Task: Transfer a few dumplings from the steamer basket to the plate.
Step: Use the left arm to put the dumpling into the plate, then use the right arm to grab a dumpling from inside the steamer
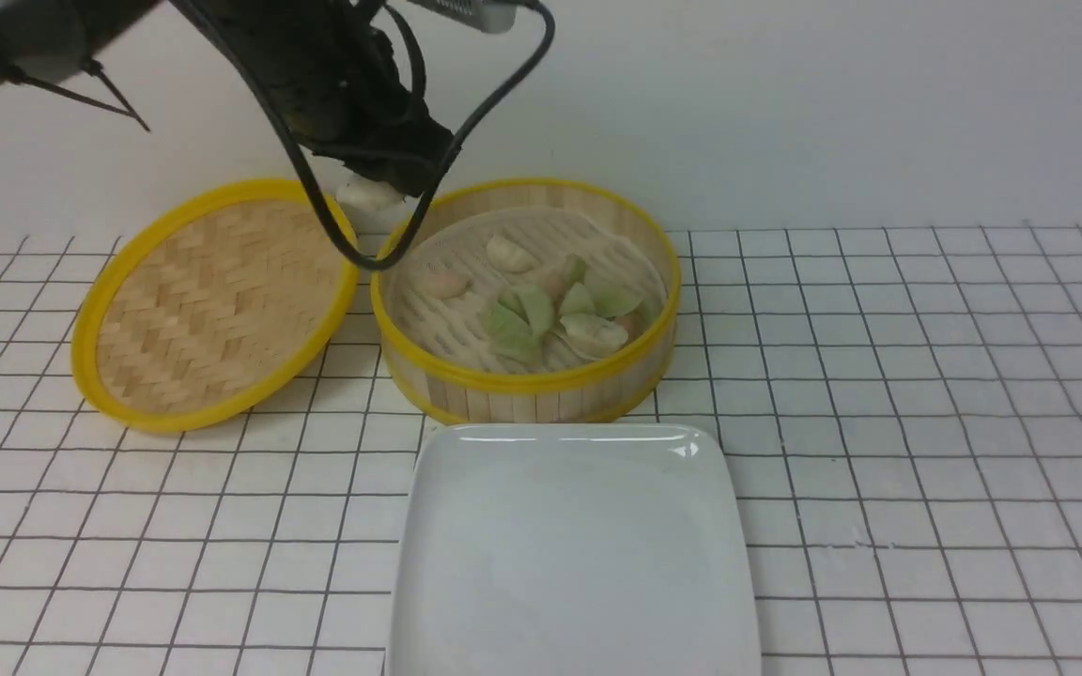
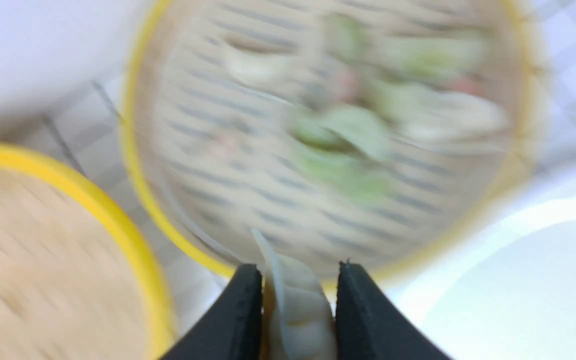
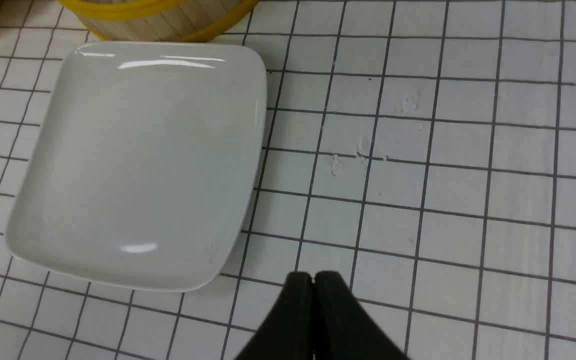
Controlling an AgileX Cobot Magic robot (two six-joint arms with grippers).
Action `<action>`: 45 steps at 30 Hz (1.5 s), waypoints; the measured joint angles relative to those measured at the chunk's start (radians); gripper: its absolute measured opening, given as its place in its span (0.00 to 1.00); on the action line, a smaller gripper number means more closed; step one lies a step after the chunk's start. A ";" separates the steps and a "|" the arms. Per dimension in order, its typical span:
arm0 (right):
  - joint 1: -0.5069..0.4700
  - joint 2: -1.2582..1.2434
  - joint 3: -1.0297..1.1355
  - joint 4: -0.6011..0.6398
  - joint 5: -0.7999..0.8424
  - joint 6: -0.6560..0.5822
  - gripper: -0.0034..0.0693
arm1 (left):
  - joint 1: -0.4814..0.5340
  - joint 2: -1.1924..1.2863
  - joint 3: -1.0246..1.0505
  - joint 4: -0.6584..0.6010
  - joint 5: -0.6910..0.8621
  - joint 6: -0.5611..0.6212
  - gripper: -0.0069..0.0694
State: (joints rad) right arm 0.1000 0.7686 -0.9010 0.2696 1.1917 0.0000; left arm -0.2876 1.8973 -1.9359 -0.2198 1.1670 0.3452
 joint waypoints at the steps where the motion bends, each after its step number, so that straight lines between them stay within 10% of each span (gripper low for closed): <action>1: 0.000 0.000 0.000 0.000 0.000 0.000 0.03 | 0.000 -0.013 0.000 -0.042 0.037 -0.001 0.31; 15: 0.000 0.000 0.000 0.046 -0.019 0.000 0.03 | -0.172 0.072 0.272 -0.121 0.061 0.001 0.32; 27: 0.001 0.213 -0.136 0.233 -0.050 -0.198 0.03 | -0.205 0.114 0.263 -0.085 0.057 -0.025 0.79; 35: 0.063 0.641 -0.488 0.278 -0.083 -0.324 0.04 | -0.176 -0.096 0.267 0.021 0.058 -0.175 0.16; 45: 0.217 1.203 -0.970 0.043 -0.105 -0.309 0.21 | -0.148 -0.555 0.454 0.015 0.078 -0.239 0.08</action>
State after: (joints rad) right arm 0.3166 1.9719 -1.8708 0.3131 1.0872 -0.3094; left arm -0.4360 1.3422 -1.4821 -0.2048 1.2452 0.1063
